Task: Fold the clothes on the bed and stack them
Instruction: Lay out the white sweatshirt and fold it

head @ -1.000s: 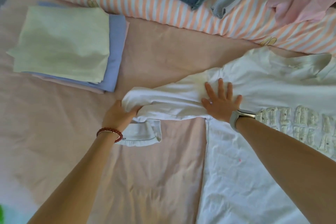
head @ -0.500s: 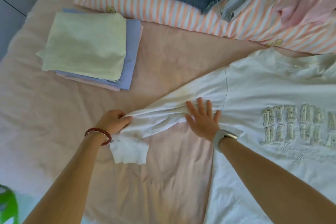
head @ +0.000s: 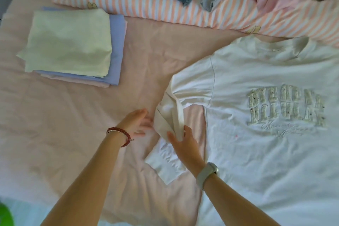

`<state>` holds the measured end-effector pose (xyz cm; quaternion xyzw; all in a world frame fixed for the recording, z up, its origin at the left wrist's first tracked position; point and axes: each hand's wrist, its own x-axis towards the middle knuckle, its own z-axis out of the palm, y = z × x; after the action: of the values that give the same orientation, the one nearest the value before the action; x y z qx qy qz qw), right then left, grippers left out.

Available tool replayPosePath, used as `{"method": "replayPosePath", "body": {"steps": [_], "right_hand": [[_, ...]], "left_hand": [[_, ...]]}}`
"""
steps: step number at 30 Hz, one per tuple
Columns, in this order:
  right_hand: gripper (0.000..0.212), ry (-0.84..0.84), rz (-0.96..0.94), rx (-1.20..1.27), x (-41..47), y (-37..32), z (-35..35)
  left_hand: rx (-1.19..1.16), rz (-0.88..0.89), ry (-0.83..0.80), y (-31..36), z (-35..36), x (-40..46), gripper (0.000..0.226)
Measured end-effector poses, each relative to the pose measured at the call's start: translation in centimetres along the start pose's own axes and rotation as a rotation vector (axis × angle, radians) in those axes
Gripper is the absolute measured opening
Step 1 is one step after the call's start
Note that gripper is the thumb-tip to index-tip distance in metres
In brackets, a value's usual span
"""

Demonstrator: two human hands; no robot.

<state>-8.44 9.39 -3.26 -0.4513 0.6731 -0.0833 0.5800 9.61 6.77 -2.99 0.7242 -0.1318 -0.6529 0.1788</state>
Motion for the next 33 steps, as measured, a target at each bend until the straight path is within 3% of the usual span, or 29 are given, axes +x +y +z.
{"method": "replayPosePath", "body": {"steps": [3,7,11,14,16,18,21,24,27,29,31,33], "right_hand": [[0.021,0.135,0.105,-0.13,0.2,-0.1,1.1],[0.026,0.164,0.017,0.113,-0.8,-0.2,-2.5],[0.024,0.159,-0.044,0.207,-2.8,0.1,-10.2],[0.02,0.352,0.006,0.209,-2.8,1.4,-17.8],[0.01,0.545,0.071,0.075,-2.5,3.3,-22.3],[0.021,0.626,0.146,-0.038,-1.9,5.7,-25.1],[0.044,0.506,0.22,-0.07,-0.9,9.6,-26.5],[0.049,0.483,0.179,-0.202,-0.9,12.6,-26.9],[0.047,0.404,-0.008,-0.22,-1.7,14.2,-27.4],[0.033,0.331,-0.049,-0.21,-1.9,15.3,-27.6],[0.01,0.394,-0.014,-0.008,-1.9,15.6,-28.2],[0.015,0.496,0.02,0.257,-1.7,15.5,-29.6]], "left_hand": [[0.0,0.08,0.086,-1.3,0.8,0.1,0.025],[0.229,0.328,0.227,-0.7,1.8,-0.2,0.016],[0.49,0.594,0.229,3.3,5.8,-0.2,0.032],[0.664,0.78,0.18,6.8,10.2,0.2,0.034],[0.81,0.852,0.149,8.6,13.2,1.1,0.035],[0.977,0.911,0.132,9.9,16.0,2.4,0.039],[1.305,0.922,0.164,11.5,19.3,4.9,0.047],[1.577,0.861,0.187,12.9,21.4,7.2,0.051],[1.65,0.829,0.2,14.5,22.2,8.3,0.033],[1.654,0.844,0.13,15.5,22.2,8.1,0.022],[1.409,0.88,0.076,16.3,21.9,7.2,0.021],[1.096,0.884,0.066,17.2,21.6,5.4,0.023]]}}
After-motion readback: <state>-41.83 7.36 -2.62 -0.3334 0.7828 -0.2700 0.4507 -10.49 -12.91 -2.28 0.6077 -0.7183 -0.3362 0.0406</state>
